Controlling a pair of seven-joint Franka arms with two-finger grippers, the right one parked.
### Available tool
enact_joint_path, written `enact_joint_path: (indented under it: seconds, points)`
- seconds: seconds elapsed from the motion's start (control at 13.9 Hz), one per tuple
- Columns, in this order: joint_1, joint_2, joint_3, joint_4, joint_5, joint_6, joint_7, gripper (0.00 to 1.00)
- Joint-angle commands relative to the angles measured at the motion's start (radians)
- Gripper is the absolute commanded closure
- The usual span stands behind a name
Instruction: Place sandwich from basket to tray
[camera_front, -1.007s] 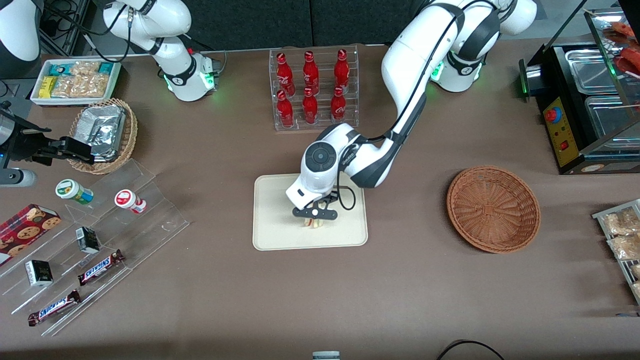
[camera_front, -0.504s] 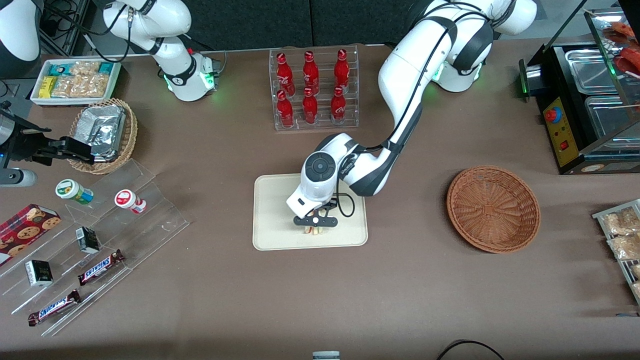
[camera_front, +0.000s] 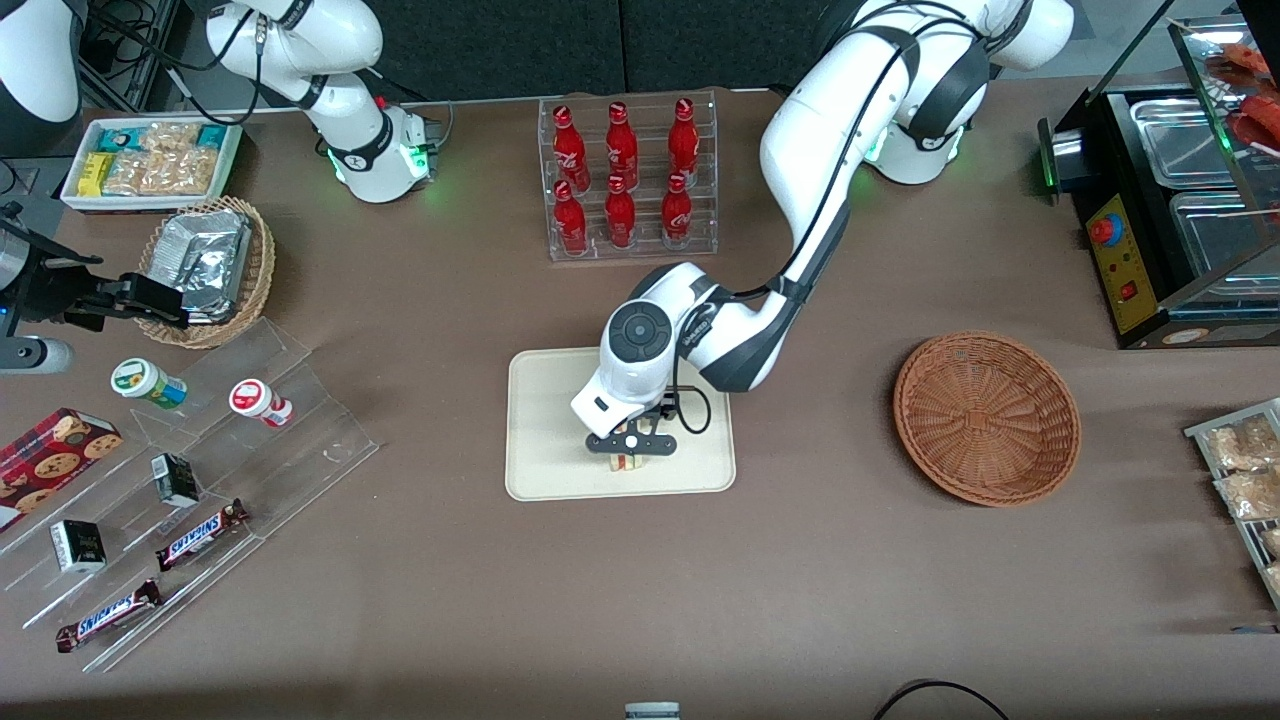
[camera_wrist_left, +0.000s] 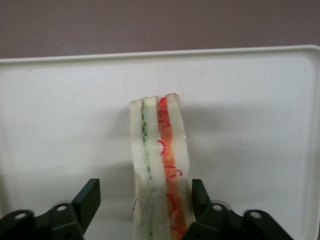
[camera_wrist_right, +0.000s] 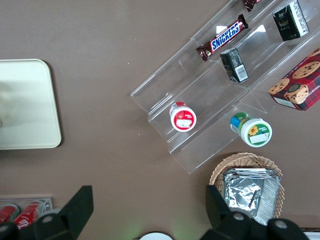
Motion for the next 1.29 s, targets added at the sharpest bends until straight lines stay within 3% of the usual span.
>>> enact_joint_path:
  seconds: [0.0, 0.58, 0.94, 1.22]
  points:
    - [0.065, -0.124, -0.001, -0.034, -0.001, -0.141, -0.003, 0.01]
    - [0.261, -0.507, -0.001, -0.437, 0.001, -0.135, 0.157, 0.01]
    - [0.438, -0.728, -0.001, -0.744, 0.001, -0.014, 0.414, 0.01]
    - [0.593, -0.869, 0.001, -0.847, 0.001, -0.037, 0.615, 0.01]
